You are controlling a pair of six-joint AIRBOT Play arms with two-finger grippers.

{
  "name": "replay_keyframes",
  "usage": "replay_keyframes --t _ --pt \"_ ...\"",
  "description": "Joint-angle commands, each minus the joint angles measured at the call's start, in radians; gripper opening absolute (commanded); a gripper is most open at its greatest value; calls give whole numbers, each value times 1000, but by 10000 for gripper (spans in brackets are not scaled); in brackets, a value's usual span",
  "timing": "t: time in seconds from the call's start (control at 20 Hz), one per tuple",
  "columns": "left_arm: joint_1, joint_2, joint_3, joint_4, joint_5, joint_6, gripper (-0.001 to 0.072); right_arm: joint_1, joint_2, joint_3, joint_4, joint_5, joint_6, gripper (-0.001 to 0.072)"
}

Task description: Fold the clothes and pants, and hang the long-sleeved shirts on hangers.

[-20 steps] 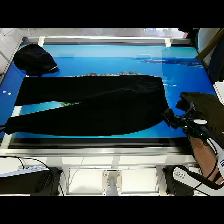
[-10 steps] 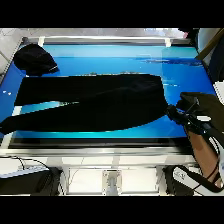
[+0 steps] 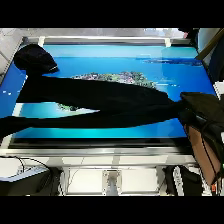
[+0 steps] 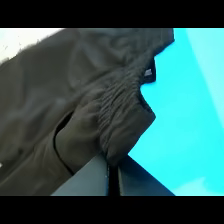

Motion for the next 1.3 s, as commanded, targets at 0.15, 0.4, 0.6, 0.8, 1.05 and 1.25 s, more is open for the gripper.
replay_keyframes --t 0.15,0.4,0.6,0.8,1.05,1.25 --pt "-259 3 21 44 280 -150 2 -22 -88 24 -82 58 80 20" --pt "-507 -148 180 366 418 -418 2 10 -441 84 -13 -137 -18 21" --pt "-639 -313 349 549 423 -558 2 146 -716 282 -12 -212 -52 21" --pt "-715 -465 485 641 423 -636 1 213 -953 484 -17 -237 -42 21" --pt "-729 -572 534 710 451 -741 1 212 -1110 533 -16 -342 27 21" --pt "-745 -609 535 709 537 -753 3 213 -1126 533 -4 -423 36 21"
